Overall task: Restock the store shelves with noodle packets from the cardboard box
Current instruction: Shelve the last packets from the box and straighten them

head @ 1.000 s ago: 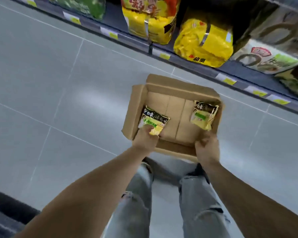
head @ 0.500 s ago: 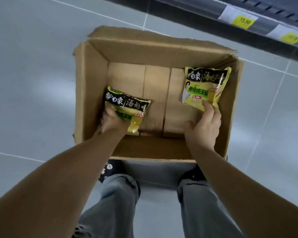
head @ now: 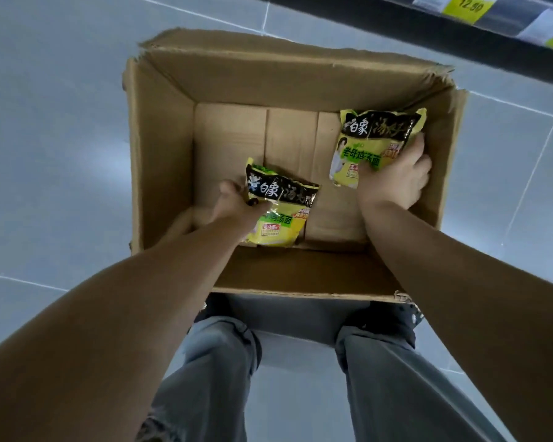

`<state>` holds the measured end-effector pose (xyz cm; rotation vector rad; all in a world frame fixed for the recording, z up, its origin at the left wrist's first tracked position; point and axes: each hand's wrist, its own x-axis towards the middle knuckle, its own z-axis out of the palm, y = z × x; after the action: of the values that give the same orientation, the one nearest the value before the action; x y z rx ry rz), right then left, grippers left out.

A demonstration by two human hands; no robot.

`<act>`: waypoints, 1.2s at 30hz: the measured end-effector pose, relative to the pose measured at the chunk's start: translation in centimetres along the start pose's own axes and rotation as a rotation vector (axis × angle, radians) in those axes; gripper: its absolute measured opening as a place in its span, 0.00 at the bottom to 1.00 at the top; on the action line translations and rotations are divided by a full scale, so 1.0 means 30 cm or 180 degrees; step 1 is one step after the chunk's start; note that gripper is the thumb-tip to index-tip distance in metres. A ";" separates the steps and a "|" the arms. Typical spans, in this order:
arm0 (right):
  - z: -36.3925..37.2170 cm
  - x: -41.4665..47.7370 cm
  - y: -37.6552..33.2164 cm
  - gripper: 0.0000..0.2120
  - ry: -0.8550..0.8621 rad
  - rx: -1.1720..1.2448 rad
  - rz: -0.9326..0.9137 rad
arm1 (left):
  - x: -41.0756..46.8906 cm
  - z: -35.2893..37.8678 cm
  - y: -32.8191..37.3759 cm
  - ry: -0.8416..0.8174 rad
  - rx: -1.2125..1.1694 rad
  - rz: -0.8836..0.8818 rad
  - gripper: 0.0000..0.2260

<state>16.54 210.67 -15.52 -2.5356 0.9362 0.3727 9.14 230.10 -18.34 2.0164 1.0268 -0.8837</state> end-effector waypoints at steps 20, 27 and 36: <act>-1.230 -0.549 -0.045 0.17 0.0129 0.1055 -0.0154 | -1.222 -0.667 0.598 0.0403 -0.0844 0.1166 0.20; -1.700 -0.800 -0.063 0.09 0.0830 0.2069 0.0363 | -1.725 -0.806 0.727 -0.0154 -0.0859 0.1791 0.14; -2.064 -0.876 0.114 0.18 0.1579 0.2689 0.0842 | -2.122 -0.819 0.958 -0.0420 -0.1057 0.2598 0.19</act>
<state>1.39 194.25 48.03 -1.7334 1.2643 -0.5167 11.06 213.22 53.74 1.8101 0.1921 -0.3618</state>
